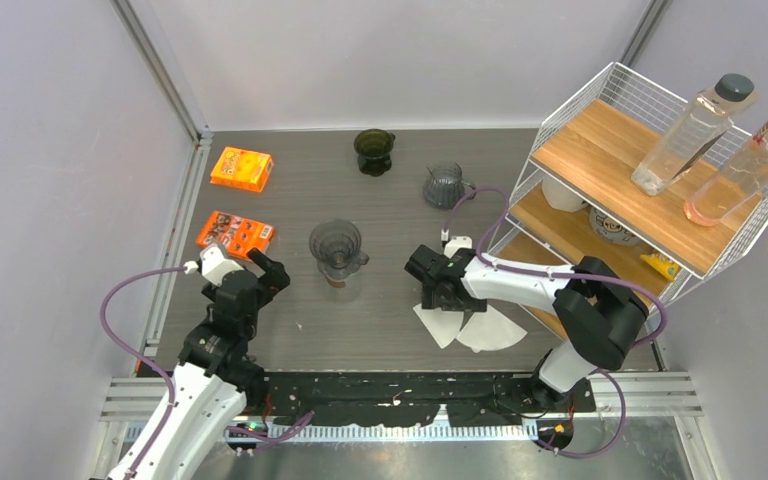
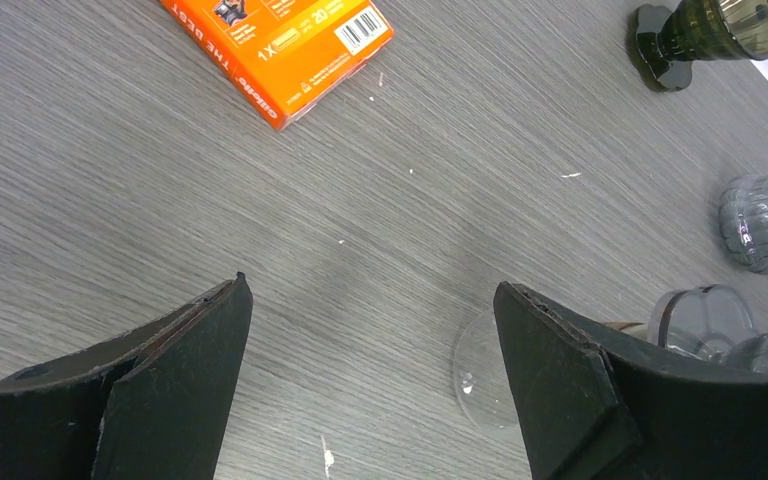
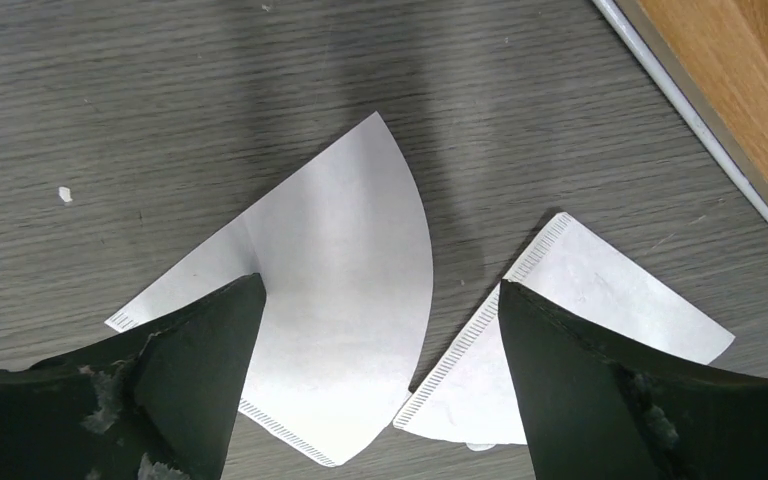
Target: Place the coffee filter in the dripper
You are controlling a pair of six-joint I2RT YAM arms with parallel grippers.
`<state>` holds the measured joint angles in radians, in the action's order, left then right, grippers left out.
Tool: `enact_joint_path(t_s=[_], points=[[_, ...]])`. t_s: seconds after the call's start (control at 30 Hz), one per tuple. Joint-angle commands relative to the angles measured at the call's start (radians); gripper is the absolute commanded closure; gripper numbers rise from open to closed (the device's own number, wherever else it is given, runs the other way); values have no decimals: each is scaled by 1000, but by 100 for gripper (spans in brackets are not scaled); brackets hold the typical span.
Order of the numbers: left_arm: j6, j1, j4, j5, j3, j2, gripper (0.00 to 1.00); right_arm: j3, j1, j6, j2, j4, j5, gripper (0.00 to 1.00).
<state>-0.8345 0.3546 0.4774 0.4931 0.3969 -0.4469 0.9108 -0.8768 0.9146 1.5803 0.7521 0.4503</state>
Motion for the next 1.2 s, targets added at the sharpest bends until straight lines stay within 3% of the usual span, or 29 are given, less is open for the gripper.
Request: enact_joint_path(t_s=[0.0, 0.7, 1.17], points=[[-3, 2, -26, -5, 20, 4, 1, -19, -2, 61, -28, -42, -2, 6], [2, 3, -18, 1, 19, 26, 1, -72, 11, -24, 25, -249, -178, 18], [2, 3, -16, 13, 20, 22, 1, -29, 15, -29, 77, -193, -150, 55]])
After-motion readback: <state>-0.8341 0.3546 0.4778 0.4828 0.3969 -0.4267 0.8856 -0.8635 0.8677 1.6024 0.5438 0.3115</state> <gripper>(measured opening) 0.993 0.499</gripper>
